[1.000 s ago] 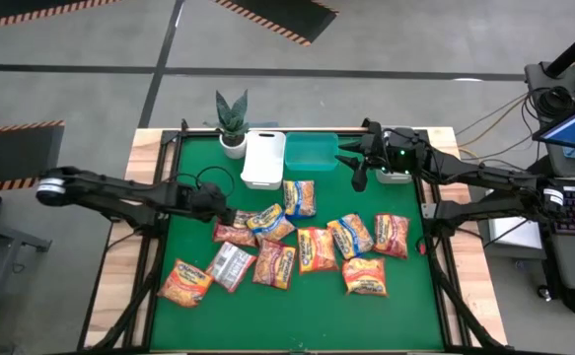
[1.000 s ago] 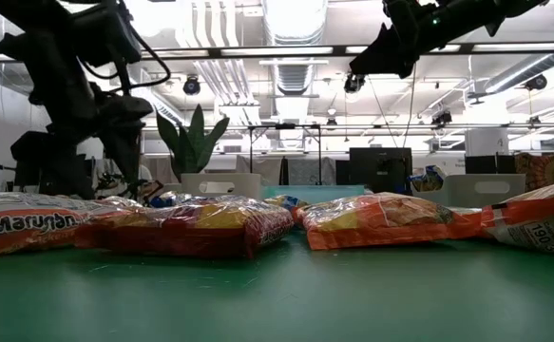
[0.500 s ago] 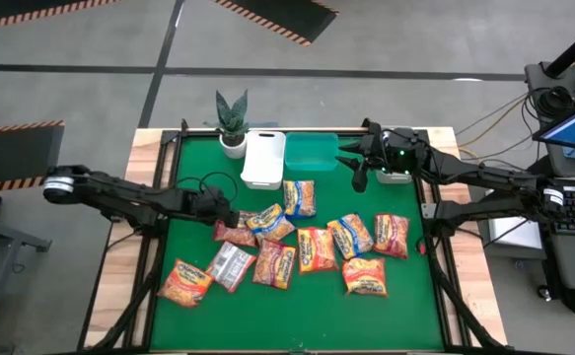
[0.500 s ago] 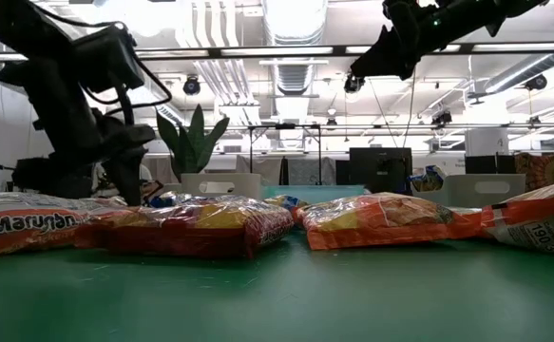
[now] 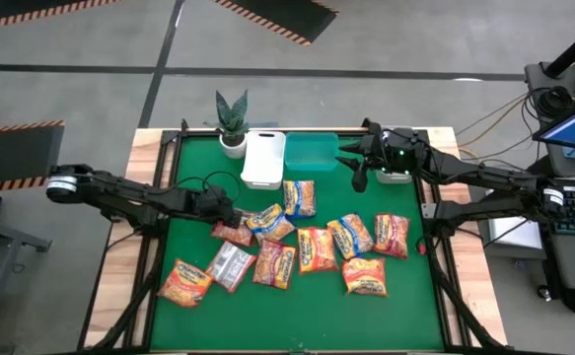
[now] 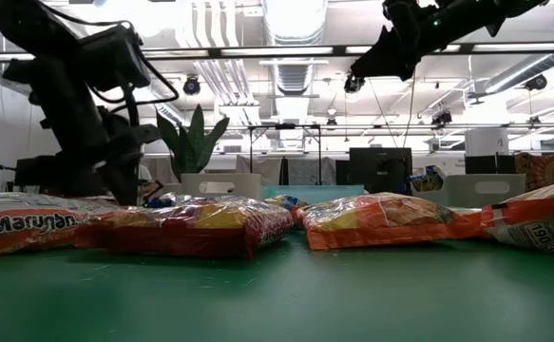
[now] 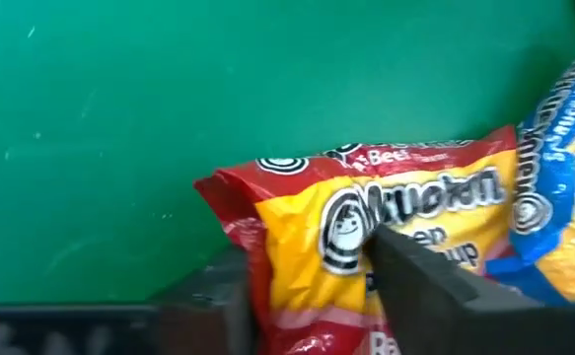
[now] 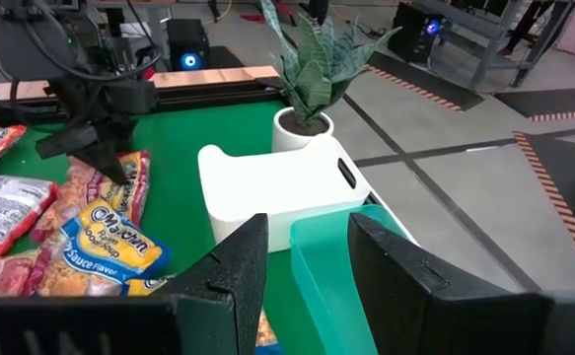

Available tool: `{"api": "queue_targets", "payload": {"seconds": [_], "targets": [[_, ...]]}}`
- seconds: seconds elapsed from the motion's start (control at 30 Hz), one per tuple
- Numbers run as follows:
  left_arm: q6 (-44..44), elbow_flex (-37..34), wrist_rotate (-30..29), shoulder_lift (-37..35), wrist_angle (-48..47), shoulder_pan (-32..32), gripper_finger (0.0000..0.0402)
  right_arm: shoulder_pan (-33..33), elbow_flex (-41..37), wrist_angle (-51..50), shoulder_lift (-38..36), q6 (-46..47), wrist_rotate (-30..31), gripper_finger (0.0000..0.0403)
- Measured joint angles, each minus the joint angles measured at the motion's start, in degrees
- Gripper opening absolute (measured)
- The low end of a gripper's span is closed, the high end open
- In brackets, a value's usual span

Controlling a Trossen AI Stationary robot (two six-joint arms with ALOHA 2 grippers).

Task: Sort Maruchan noodles
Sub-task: Put the red noodle pack into the white bin

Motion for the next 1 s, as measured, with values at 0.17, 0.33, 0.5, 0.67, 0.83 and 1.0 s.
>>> {"api": "queue_targets", "payload": {"seconds": [0.17, 0.33, 0.5, 0.67, 0.83, 1.0], "targets": [[1.4, 2.5, -0.3, -0.1, -3.1, -0.1, 0.0042, 0.0, 0.0, -0.1, 0.0, 0.0, 0.0, 0.0132], [6.3, 7.8, -1.2, -0.2, -10.9, -0.2, 0.0013, 0.0, 0.0, -0.1, 0.0, 0.0, 0.0, 0.0132], [11.3, 16.4, -5.9, -0.2, -24.3, -0.2, 0.0008, 0.0, 0.0, -0.1, 0.0, 0.0, 0.0, 0.0132], [25.8, 25.3, -11.8, -0.2, -26.7, -1.7, 0.0004, 0.0, -0.1, -0.1, 0.0, 0.0, 0.0, 0.0132], [44.2, 30.7, -13.8, 0.2, -20.4, -4.0, 0.0002, 0.0, -0.1, -0.1, 0.0, -0.1, 0.0, 0.0132], [56.3, 31.7, -15.9, 1.2, -12.1, -3.2, 0.0002, 0.0, -0.1, -0.1, 0.0, -0.1, 0.0, 0.0132]]}}
